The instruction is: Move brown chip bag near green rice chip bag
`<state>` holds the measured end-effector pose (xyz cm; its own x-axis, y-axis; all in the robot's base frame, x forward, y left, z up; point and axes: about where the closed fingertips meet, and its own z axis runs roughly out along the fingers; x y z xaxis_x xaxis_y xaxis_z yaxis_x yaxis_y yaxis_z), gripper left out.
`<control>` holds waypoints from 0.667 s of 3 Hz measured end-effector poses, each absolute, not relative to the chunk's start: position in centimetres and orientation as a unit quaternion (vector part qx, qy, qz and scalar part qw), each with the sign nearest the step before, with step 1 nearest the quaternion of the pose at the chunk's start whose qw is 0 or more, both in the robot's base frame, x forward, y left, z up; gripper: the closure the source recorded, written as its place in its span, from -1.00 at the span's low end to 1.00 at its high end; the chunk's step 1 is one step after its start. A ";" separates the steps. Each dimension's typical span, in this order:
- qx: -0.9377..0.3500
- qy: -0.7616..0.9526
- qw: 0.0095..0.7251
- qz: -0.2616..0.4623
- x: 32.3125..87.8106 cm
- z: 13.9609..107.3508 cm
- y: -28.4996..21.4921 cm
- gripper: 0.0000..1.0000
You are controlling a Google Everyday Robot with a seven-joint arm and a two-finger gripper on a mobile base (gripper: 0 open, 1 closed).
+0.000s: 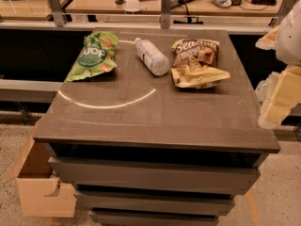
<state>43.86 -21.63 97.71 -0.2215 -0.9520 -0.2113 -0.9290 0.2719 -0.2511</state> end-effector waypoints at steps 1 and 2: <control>-0.600 0.781 0.172 -0.037 44.0 97.9 -21.6 -1.00; -0.543 0.801 0.249 -0.045 47.6 99.1 -23.8 -1.00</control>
Offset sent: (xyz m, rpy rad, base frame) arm 0.0806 -0.0595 0.0309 0.2645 -0.3126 -0.2922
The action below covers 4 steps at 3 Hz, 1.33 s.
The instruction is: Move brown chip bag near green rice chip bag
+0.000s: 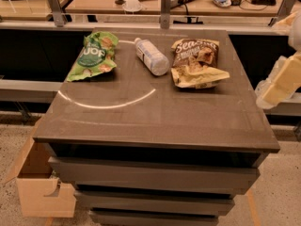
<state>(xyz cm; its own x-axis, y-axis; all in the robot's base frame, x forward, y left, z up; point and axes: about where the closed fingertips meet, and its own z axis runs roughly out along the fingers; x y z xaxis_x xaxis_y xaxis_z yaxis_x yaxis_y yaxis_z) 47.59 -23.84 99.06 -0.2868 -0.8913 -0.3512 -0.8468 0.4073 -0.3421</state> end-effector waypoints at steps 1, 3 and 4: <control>-0.499 0.808 0.311 -0.047 51.6 100.0 -26.2 -1.00; -0.455 0.815 0.356 0.038 57.3 93.8 -29.4 -1.00; -0.454 0.815 0.359 0.043 57.3 93.9 -29.3 -1.00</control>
Offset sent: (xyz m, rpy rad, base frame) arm 0.1178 -0.0746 -0.0227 0.2992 -0.1626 -0.1106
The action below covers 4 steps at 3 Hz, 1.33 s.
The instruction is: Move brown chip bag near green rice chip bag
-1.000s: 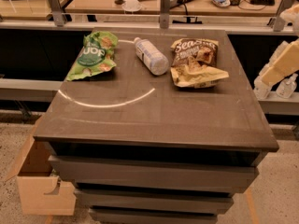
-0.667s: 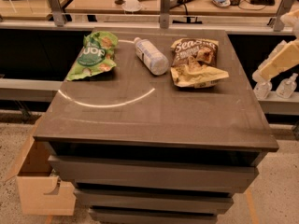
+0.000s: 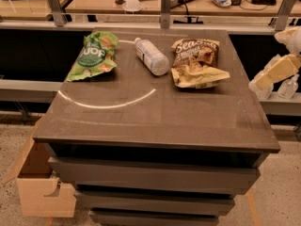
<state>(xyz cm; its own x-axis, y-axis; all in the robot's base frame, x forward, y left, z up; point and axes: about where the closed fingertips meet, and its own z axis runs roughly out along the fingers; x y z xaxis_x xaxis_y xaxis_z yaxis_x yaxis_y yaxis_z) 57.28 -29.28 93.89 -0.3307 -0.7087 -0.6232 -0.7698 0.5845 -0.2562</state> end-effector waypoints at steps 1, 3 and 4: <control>-0.449 0.811 0.370 0.060 57.3 94.1 -28.7 -1.00; -0.432 0.787 0.428 0.099 59.4 91.1 -22.8 -1.00; -0.426 0.784 0.438 0.106 60.5 89.9 -20.8 -1.00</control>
Offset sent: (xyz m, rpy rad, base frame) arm 0.0220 0.0684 -0.0277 0.2281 -0.1151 0.0016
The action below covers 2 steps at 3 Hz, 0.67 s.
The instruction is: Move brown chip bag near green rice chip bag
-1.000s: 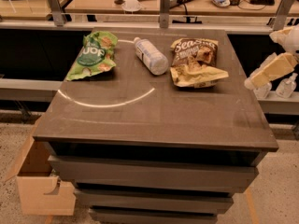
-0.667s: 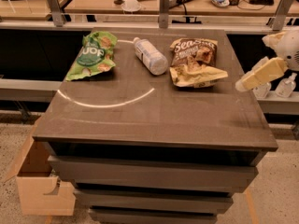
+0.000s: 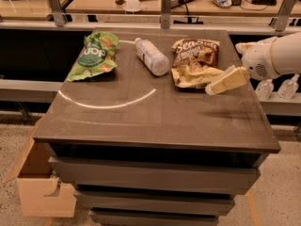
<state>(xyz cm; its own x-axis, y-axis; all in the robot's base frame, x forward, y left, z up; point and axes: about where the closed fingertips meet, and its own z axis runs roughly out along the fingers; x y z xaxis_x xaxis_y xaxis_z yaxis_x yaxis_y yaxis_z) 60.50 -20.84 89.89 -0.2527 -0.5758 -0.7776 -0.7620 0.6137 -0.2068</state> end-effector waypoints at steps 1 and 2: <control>-0.425 0.789 0.428 0.118 60.9 88.4 -19.5 -1.00; -0.420 0.801 0.408 0.127 61.3 86.5 -18.9 -0.47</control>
Offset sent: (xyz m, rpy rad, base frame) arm 0.0117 0.0215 -0.0434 0.0138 0.1049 -0.0050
